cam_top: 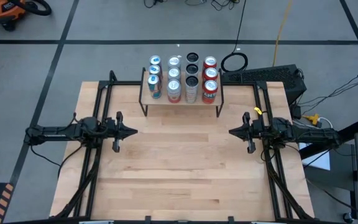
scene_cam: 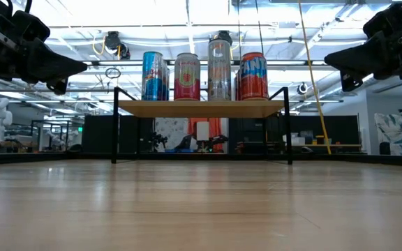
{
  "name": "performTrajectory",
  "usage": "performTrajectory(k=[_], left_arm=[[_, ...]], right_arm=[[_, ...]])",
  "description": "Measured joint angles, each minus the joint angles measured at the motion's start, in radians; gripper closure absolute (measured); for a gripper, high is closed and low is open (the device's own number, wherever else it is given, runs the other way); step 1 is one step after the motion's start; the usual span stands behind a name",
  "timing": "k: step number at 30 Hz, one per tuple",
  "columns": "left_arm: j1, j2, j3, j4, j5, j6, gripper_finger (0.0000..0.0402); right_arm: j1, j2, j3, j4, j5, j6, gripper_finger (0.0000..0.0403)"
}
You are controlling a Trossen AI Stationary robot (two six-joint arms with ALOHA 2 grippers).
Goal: Place canned beverage on shelf
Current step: Return to Home Position
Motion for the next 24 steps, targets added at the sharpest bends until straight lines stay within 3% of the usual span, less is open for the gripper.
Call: performTrajectory(k=[24], left_arm=[[0.000, 0.000, 0.000, 0.000, 0.000, 0.000, 0.0402]], right_arm=[[0.000, 0.000, 0.000, 0.007, 0.002, 0.003, 0.0403]])
